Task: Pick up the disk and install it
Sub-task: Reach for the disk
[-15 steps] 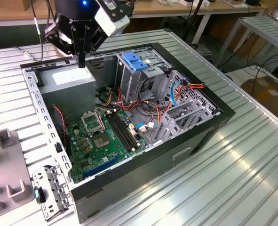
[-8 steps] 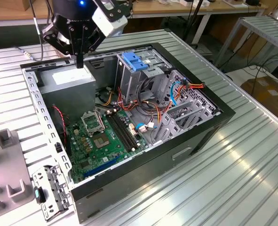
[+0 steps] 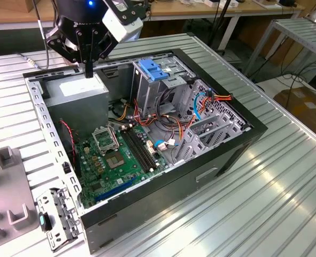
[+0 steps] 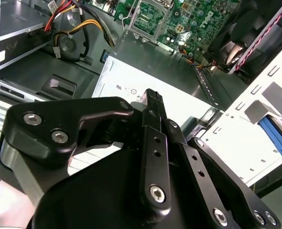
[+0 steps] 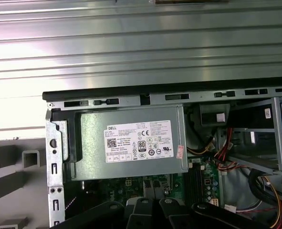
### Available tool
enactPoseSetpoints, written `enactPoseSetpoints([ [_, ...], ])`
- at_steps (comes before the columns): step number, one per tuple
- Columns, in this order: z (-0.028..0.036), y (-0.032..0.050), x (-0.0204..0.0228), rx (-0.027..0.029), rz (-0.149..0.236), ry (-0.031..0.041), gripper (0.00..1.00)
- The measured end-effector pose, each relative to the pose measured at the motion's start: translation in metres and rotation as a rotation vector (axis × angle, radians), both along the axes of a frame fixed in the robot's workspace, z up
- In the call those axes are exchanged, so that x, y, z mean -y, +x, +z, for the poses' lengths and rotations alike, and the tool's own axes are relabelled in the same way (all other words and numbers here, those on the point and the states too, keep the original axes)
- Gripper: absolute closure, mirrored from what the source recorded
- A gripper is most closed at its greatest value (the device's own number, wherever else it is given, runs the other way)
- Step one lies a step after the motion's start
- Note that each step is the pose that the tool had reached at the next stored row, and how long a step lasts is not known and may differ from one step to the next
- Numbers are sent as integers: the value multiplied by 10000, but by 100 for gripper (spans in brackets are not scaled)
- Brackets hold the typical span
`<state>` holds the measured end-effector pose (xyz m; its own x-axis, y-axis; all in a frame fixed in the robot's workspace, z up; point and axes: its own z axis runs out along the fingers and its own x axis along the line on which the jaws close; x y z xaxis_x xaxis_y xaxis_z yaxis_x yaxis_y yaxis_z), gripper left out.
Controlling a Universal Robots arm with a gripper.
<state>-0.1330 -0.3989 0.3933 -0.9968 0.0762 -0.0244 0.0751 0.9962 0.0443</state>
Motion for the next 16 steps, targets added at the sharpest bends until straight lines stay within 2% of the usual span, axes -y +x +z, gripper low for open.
enactPoseSetpoints([
  [16, 0, -35, 0, 0, -1, 0, 89],
])
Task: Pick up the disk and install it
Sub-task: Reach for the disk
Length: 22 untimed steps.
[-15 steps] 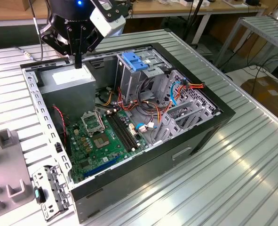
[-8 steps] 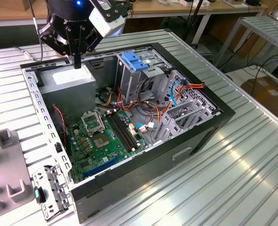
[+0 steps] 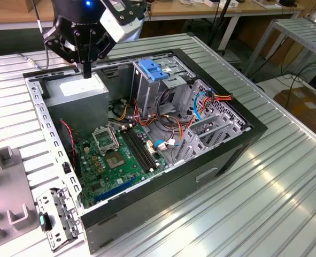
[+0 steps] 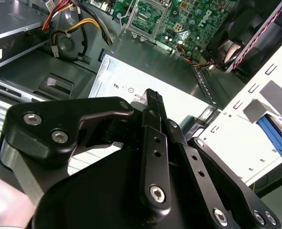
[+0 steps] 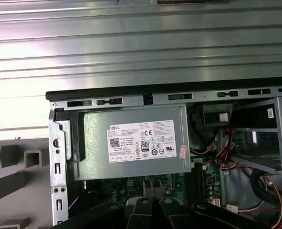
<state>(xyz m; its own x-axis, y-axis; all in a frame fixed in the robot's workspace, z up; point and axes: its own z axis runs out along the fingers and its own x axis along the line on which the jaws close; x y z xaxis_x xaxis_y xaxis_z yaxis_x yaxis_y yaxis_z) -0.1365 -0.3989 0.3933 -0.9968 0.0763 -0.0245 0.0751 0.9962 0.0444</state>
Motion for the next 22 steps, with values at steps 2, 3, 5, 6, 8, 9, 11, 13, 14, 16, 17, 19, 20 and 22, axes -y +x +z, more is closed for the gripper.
enactPoseSetpoints([
  [2, 0, -6, 0, 0, 0, 0, 89],
  [3, 0, -9, 0, 0, 0, 0, 89],
  [5, 0, -15, 0, 0, 0, 0, 89],
  [6, 0, -18, 0, 0, 1, 0, 89],
  [8, 0, -23, 0, 0, 1, -1, 89],
  [9, 0, -26, 0, 0, 0, 0, 89],
  [11, 0, -34, 0, -1, 0, 0, 89],
  [13, 0, -45, 0, 0, 1, 0, 89],
  [14, 0, -50, 0, 0, 0, 0, 89],
  [16, 0, -57, 0, 0, 0, 0, 89],
  [17, 0, -63, 0, 0, 1, -1, 89],
  [19, 0, -71, 0, 0, 1, 0, 89],
  [20, 0, -75, 0, 0, 1, -1, 89],
  [22, 0, -84, 0, 0, 1, 0, 89],
])
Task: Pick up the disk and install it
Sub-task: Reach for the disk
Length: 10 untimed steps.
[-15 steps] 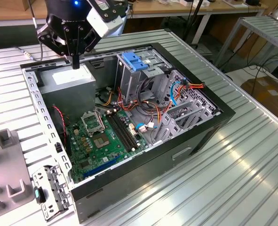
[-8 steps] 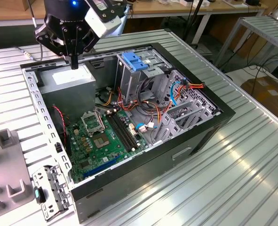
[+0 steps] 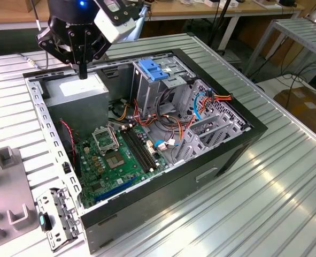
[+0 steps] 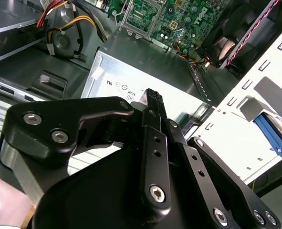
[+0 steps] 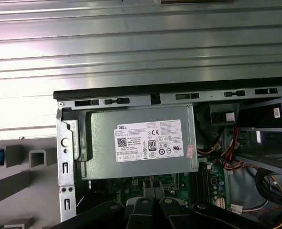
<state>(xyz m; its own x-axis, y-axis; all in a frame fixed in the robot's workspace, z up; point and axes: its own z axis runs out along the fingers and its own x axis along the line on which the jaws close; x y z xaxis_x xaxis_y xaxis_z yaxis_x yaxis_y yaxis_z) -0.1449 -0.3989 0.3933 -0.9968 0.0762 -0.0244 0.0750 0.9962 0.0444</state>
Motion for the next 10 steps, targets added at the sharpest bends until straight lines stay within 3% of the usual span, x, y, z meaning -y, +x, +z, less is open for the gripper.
enactPoseSetpoints([
  [10, 0, -68, 0, 0, -1, 0, 89],
])
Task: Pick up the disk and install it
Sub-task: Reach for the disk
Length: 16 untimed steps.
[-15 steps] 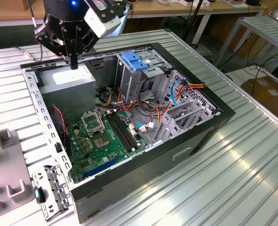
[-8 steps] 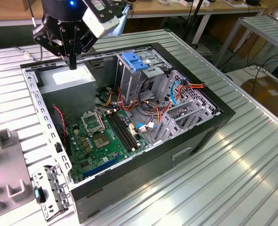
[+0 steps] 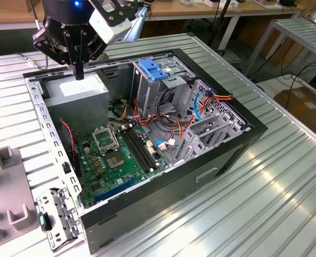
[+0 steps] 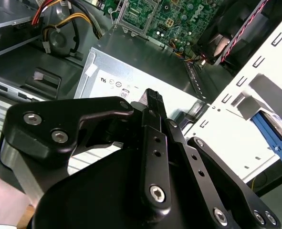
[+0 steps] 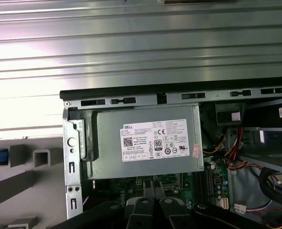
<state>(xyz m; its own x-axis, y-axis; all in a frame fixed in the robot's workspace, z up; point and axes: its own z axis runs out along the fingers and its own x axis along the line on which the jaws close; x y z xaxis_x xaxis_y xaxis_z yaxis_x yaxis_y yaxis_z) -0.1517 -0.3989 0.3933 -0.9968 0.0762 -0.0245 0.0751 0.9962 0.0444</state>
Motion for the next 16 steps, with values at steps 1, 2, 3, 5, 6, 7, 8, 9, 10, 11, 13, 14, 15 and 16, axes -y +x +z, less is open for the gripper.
enactPoseSetpoints([
  [1, 0, -8, 0, 0, 0, 0, 89],
  [2, 0, -12, 0, 0, 0, 0, 89],
  [3, 0, -16, 0, 0, 0, 0, 89],
  [5, 0, -33, 0, 0, 0, 0, 89],
  [6, 0, -37, 0, 0, 0, 0, 89],
  [7, 0, -42, 0, 0, 0, 0, 89],
  [8, 0, -46, 0, 0, 0, 0, 89],
  [9, 0, -51, 0, 0, 0, 0, 89],
  [10, 0, -57, 0, 0, 0, 0, 89],
  [11, 0, -61, 0, 0, 0, 0, 89],
  [13, 0, -70, 0, 0, 0, 0, 89],
  [14, 0, -79, 0, 1, 0, 1, 89],
  [15, 0, -85, 0, 0, 1, 0, 89],
  [16, 0, -98, 0, 0, 0, 0, 89],
])
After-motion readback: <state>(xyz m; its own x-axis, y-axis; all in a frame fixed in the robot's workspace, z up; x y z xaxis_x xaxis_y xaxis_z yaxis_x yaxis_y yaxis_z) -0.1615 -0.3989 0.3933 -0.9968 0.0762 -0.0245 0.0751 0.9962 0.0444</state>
